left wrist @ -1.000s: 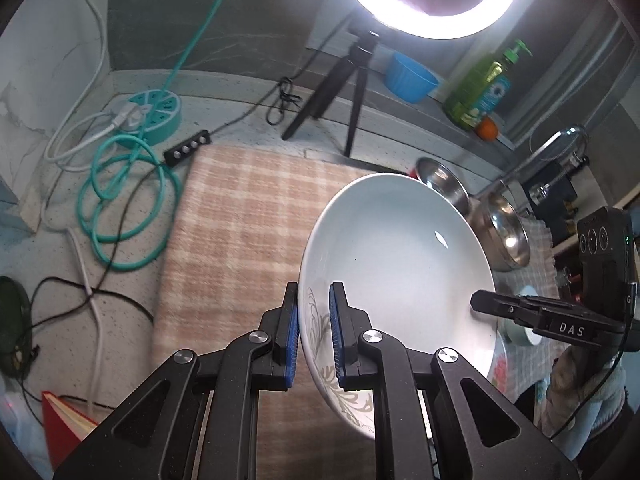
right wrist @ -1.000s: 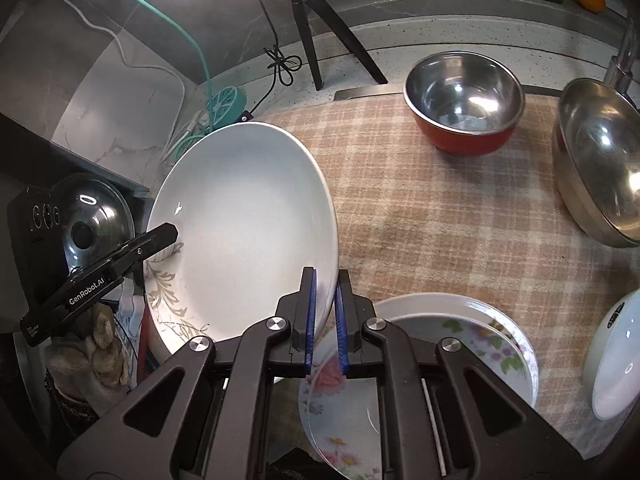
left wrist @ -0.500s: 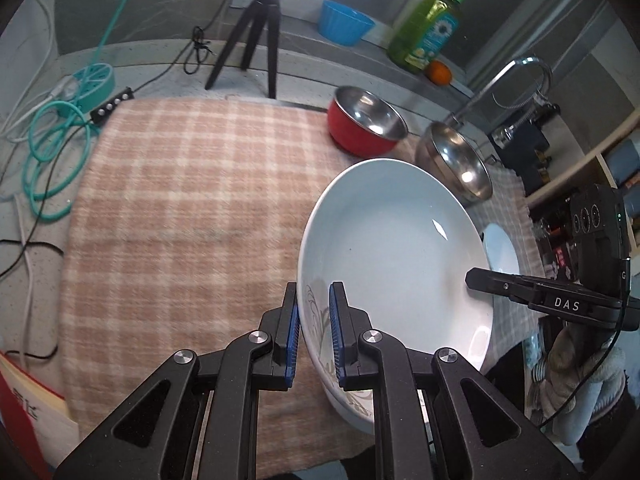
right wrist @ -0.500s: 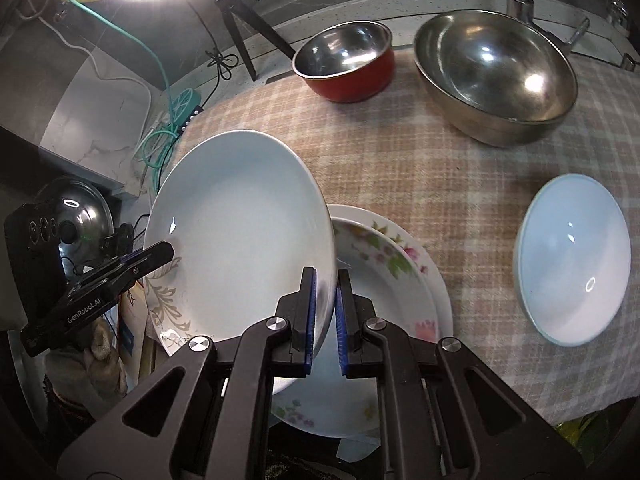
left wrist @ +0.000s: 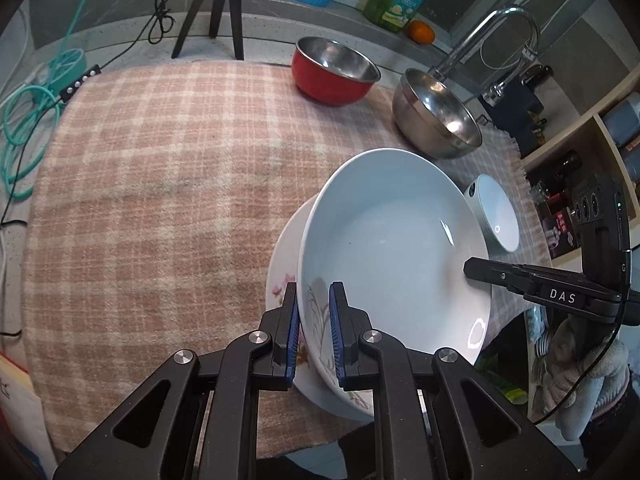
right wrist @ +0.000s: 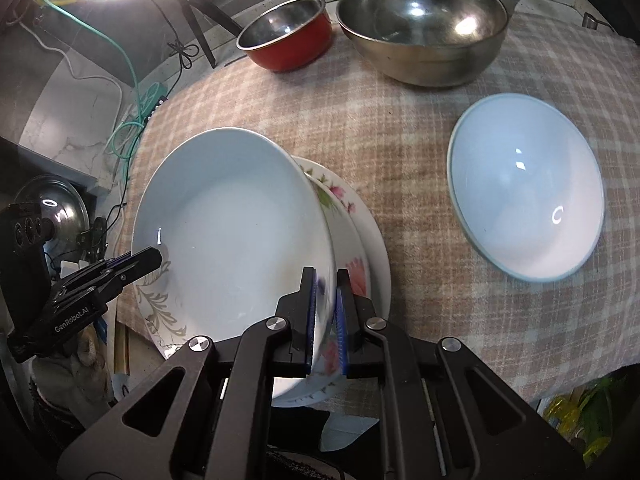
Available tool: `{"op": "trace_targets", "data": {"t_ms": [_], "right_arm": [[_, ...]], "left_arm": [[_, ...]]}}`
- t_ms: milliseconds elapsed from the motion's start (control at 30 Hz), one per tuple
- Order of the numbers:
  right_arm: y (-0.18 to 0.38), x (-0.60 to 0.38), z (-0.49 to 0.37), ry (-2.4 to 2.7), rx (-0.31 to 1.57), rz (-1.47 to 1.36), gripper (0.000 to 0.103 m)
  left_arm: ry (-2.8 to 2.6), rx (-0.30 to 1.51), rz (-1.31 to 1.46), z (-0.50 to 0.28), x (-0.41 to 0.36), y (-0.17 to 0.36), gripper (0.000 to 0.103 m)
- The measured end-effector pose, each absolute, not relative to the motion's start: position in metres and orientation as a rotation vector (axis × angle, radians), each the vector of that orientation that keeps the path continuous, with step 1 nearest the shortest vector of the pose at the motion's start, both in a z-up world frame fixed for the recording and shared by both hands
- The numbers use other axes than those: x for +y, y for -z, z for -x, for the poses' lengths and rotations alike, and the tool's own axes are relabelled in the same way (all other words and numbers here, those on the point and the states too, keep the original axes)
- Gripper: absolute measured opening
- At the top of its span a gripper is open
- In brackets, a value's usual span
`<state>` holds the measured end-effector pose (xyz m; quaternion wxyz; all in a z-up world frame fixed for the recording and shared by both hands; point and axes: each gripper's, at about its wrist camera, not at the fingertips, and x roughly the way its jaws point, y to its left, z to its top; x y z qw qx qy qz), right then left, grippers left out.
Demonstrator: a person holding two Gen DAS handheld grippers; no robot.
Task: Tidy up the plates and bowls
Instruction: 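Lower the white gold-leaf plate onto the plate stack and open both grippers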
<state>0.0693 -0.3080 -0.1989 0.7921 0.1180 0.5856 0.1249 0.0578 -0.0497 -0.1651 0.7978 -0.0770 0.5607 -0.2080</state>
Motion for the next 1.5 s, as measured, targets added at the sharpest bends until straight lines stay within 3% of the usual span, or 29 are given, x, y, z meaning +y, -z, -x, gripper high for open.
{"op": "trace_targets", "data": {"t_ms": [967,1367,1500], "right_arm": [[0.202,-0.286,-0.056,-0.233,1.245,0.009,0.013],[0.201,-0.267,-0.048,-0.207,1.200,0.170,0.020],[0.202,-0.259,-0.043,-0.175,1.173,0.263,0.026]], "left_arm": [[0.398,1.242,0.052,-0.055,-0.064,0.178,0.012],[0.385,1.234,-0.024,-0.056,-0.071,0.178,0.014],[0.392,1.232,-0.052,-0.054,-0.076,0.179,0.015]]}}
